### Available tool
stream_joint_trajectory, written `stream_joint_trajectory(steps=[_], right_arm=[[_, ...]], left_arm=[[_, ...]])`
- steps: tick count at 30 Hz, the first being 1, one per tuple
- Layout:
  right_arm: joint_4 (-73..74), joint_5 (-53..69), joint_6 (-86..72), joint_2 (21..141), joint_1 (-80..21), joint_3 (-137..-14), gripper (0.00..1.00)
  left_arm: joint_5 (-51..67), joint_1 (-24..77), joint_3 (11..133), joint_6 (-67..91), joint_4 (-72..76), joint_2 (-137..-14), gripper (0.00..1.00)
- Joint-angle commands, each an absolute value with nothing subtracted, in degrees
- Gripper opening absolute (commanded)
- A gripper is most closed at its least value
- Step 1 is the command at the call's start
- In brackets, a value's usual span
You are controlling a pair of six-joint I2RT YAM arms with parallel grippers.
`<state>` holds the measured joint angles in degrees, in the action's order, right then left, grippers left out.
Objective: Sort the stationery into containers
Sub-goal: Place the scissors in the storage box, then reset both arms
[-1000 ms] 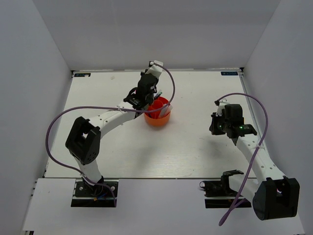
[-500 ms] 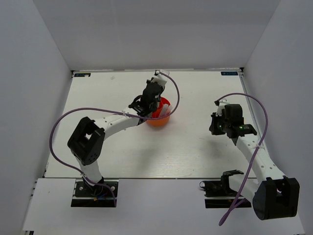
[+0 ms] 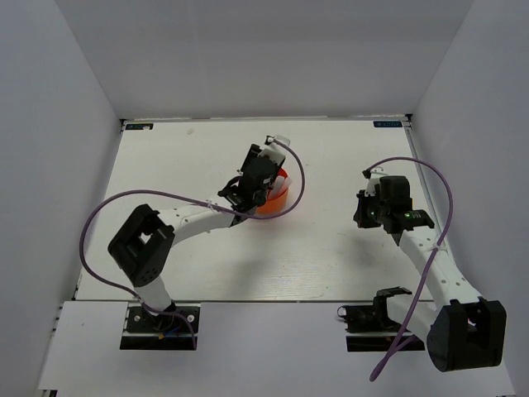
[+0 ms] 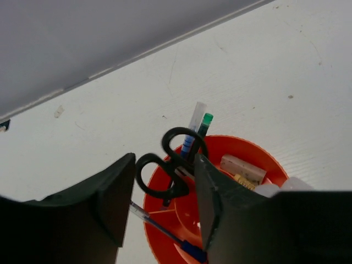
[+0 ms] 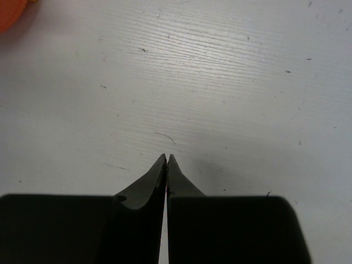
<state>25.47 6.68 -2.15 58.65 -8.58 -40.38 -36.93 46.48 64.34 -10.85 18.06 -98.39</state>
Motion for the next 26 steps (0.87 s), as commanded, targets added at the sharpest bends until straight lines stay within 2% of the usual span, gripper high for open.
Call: stream_joint_trajectory(steps=[1, 2, 6, 7, 9, 11, 12, 13, 15, 16, 17, 18, 19, 20, 21, 22, 26], right_arm=[[24.0, 7.5, -1.7, 58.4, -8.1, -40.1, 0.04], [23.9, 7.4, -1.5, 58.4, -8.0, -40.1, 0.04], [23.6, 8.0, -1.1, 57.8, -7.6, -39.8, 0.23], [23.6, 8.5, -1.0, 57.2, -7.6, -39.7, 0.32], [23.6, 8.9, -0.8, 57.2, -7.5, -39.6, 0.43], [23.3, 9.9, -0.4, 56.7, -7.1, -39.3, 0.59], [23.5, 10.2, -0.4, 56.6, -6.9, -39.2, 0.63], [23.5, 10.4, -0.4, 56.5, -6.9, -39.3, 0.67], [23.5, 10.1, -0.6, 56.6, -6.8, -39.9, 0.75], [23.6, 9.7, -1.7, 56.2, -6.9, -40.0, 0.77], [22.9, 8.5, -2.2, 55.6, -6.8, -40.2, 0.81], [22.5, 8.0, -2.9, 55.5, -6.9, -40.1, 0.81], [22.0, 7.5, -3.4, 55.3, -6.8, -39.9, 0.82], [21.7, 7.1, -3.6, 54.3, -6.8, -39.6, 0.82], [21.0, 7.2, -3.7, 54.0, -6.8, -39.4, 0.82], [20.5, 7.2, -3.7, 53.6, -6.9, -38.7, 0.82], [18.8, 9.5, -4.6, 51.9, -6.9, -38.0, 0.86]], left_arm=[[-38.2, 47.9, 63.0, -10.7, 19.2, -92.0, 0.61], [-38.3, 48.7, 62.8, -10.9, 18.9, -91.7, 0.63], [-39.5, 51.1, 61.1, -11.6, 18.5, -88.2, 0.66], [-39.6, 51.8, 60.0, -12.4, 18.5, -86.7, 0.66], [-40.7, 54.2, 59.3, -13.0, 17.8, -82.9, 0.65], [-41.3, 57.1, 56.6, -12.7, 16.3, -79.0, 0.52], [-40.9, 57.6, 55.9, -11.8, 13.2, -75.7, 0.24], [-40.3, 58.2, 54.0, -7.2, 8.0, -73.9, 0.12], [-37.7, 57.7, 52.8, -2.0, 1.6, -66.4, 0.03], [-34.2, 55.1, 51.5, 3.7, -8.4, -64.6, 0.05], [-31.8, 53.6, 50.1, 9.0, -11.8, -61.3, 0.14], [-25.9, 51.9, 49.0, 13.0, -20.1, -58.3, 0.52], [-18.4, 46.0, 48.4, 14.6, -22.7, -57.1, 0.76], [-14.7, 44.1, 46.4, 17.4, -24.9, -55.2, 0.92], [-5.5, 42.1, 45.6, 17.7, -28.4, -53.5, 1.0], [-3.3, 37.5, 44.7, 17.9, -30.8, -52.2, 1.0], [5.5, 30.9, 37.5, 18.1, -33.8, -47.9, 1.0]])
